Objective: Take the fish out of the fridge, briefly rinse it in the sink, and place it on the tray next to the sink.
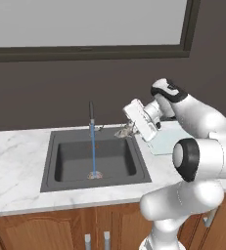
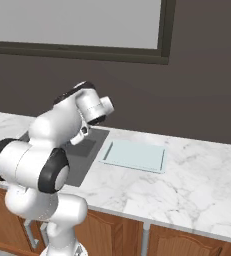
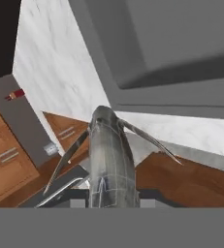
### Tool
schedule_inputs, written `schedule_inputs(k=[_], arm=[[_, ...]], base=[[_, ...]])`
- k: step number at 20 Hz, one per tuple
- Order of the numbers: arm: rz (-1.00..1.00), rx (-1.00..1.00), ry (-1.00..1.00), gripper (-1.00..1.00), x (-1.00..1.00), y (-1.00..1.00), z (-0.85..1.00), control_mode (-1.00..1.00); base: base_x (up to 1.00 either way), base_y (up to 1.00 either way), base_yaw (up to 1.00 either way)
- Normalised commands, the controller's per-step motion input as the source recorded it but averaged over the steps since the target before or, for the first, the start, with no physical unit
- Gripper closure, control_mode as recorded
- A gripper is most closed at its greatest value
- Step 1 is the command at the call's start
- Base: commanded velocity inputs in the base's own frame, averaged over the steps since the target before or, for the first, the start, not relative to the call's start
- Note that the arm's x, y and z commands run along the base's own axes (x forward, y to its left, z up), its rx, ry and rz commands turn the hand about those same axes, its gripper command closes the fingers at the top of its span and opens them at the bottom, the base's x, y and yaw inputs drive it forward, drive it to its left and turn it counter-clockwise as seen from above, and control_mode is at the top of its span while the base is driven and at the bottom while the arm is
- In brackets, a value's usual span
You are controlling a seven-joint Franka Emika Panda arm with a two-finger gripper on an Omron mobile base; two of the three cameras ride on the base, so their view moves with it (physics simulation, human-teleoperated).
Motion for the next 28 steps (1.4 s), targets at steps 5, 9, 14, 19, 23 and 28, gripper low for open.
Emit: schedule_inputs(k=[5,9,14,19,23,28], arm=[[0.08,0.0,0.23,1.0,0.43,0.32,-0.62,-1.0],[0.06,0.01,0.21,1.0,0.7,0.21,-0.54,-1.0],[0.02,0.02,0.14,1.0,0.87,0.27,-0.36,-1.0],[0.02,0.0,0.12,1.0,0.93,0.28,-0.26,-1.0],[0.0,0.0,0.04,1.0,0.87,0.22,-0.17,-1.0],[0.0,0.0,0.05,1.0,0.8,0.26,-0.17,-1.0]], base=[[0.0,0.0,0.0],[0.0,0.0,0.0],[0.0,0.0,0.0],[0.0,0.0,0.0],[0.0,0.0,0.0],[0.0,0.0,0.0]])
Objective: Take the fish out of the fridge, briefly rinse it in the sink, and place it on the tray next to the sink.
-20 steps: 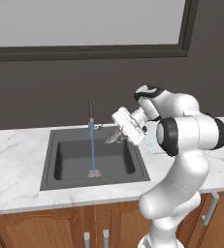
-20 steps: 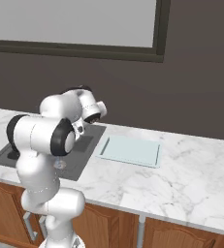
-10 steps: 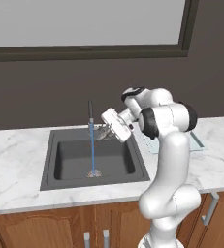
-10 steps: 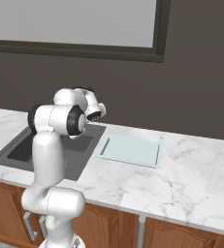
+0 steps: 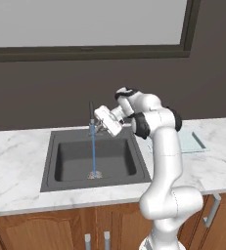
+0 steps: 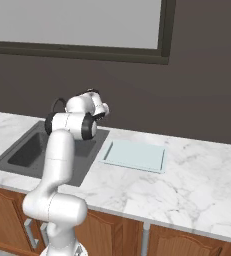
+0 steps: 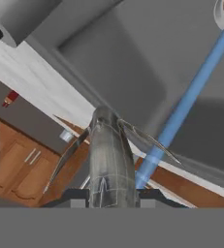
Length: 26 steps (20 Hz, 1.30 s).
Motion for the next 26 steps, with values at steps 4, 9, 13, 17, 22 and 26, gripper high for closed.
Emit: schedule_inputs(k=[4,9,13,17,22,26], arm=[[0.01,0.0,0.1,1.0,0.28,0.43,-0.31,-1.0],[0.02,0.01,0.09,1.0,-0.37,0.23,-0.18,-1.0],[0.02,0.01,0.0,1.0,-0.88,0.11,-0.01,-1.0],[0.0,0.0,-0.07,1.0,-0.57,0.05,0.0,-1.0],[0.0,0.0,0.0,1.0,0.0,0.0,0.0,-1.0],[-0.03,-0.01,-0.01,1.0,0.04,0.0,0.0,-1.0]], base=[[0.0,0.0,0.0],[0.0,0.0,0.0],[0.0,0.0,0.0],[0.0,0.0,0.0],[0.0,0.0,0.0],[0.0,0.0,0.0]])
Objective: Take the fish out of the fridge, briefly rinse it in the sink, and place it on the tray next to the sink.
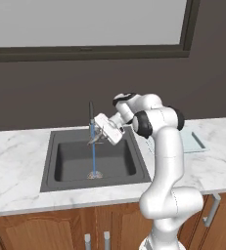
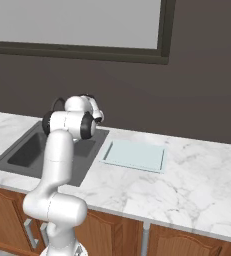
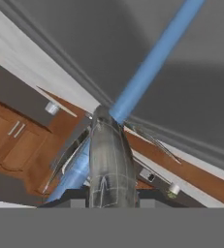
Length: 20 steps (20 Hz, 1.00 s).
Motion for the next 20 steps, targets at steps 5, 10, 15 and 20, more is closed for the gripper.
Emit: schedule_inputs(k=[5,10,15,20], arm=[[-0.11,-0.09,-0.06,1.0,0.36,0.0,0.0,-1.0],[-0.03,-0.03,-0.03,1.0,0.13,0.0,0.0,-1.0],[0.0,0.0,0.0,1.0,0.0,0.0,0.0,-1.0],[0.0,0.0,0.0,1.0,-0.02,0.0,0.0,-1.0]], base=[[0.0,0.0,0.0],[0.0,0.0,0.0],[0.0,0.0,0.0],[0.0,0.0,0.0]])
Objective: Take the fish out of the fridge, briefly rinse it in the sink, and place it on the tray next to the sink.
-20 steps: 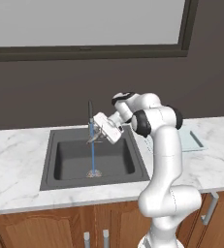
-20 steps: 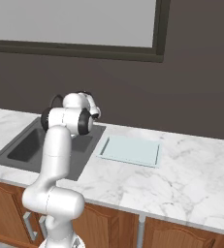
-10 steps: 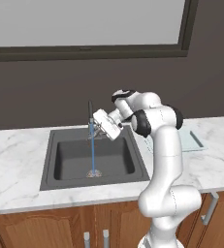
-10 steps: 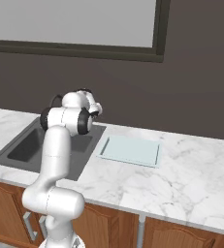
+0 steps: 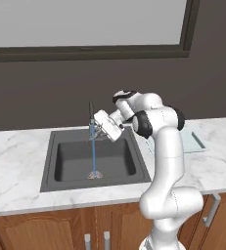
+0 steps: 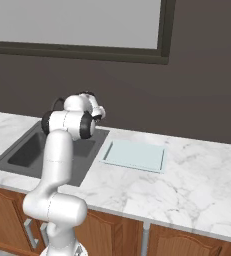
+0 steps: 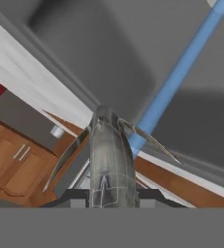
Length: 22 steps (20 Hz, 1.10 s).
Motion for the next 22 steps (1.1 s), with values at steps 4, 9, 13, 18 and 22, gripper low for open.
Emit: schedule_inputs(k=[4,9,13,18,22], arm=[[0.0,0.01,0.0,1.0,-0.89,0.0,0.04,-1.0],[-0.02,0.05,-0.04,1.0,-1.0,0.0,0.22,-1.0],[-0.22,-0.08,-0.05,1.0,-0.68,-0.02,0.51,-1.0],[-0.39,-0.46,0.06,1.0,-0.37,-0.25,0.72,-1.0],[-0.41,-0.58,0.2,1.0,-0.04,-0.63,0.73,-1.0]], base=[[0.0,0.0,0.0],[0.0,0.0,0.0],[0.0,0.0,0.0],[0.0,0.0,0.0],[0.0,0.0,0.0]])
